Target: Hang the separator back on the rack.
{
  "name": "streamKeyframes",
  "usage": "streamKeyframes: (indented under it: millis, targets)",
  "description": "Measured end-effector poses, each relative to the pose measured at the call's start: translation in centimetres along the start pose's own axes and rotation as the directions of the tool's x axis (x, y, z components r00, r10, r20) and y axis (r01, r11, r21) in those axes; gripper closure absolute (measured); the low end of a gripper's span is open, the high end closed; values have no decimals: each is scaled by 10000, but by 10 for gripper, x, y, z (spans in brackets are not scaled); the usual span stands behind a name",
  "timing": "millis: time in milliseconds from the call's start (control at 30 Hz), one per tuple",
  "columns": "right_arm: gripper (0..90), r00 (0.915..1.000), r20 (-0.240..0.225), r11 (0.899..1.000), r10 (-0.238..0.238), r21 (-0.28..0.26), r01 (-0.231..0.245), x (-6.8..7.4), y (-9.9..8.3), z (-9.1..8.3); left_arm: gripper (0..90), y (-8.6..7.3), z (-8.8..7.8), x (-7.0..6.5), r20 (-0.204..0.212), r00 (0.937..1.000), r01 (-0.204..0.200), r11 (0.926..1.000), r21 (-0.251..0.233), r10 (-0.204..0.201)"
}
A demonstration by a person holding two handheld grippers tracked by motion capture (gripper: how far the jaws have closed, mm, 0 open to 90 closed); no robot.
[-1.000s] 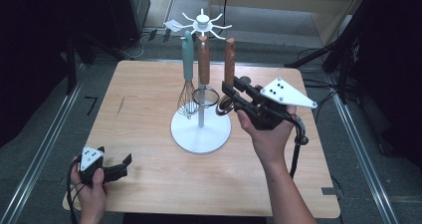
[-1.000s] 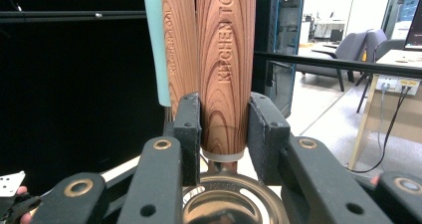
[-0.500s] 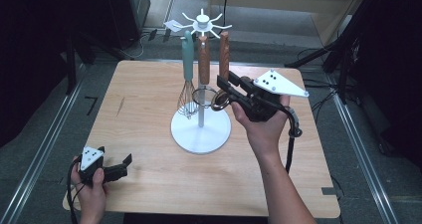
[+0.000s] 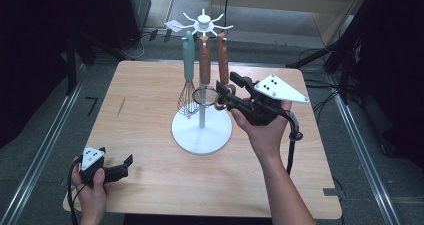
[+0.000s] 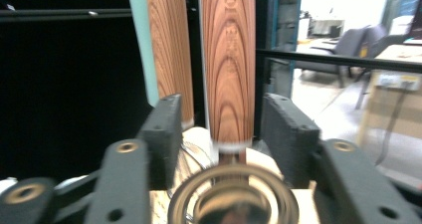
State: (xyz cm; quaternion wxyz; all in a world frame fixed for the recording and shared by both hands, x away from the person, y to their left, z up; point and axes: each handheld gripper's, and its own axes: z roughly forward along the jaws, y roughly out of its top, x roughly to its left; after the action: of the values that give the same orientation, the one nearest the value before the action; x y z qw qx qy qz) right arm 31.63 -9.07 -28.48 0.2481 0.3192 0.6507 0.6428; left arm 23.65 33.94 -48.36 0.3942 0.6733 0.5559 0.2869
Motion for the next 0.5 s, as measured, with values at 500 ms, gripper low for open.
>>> streamKeyframes:
  millis: [500]
  targets:
    - [212, 9943, 1003, 9938, 357, 1017, -460, -13, -69, -23, 0, 0, -1, -1, 17, 10000, -44, 10000, -60, 44]
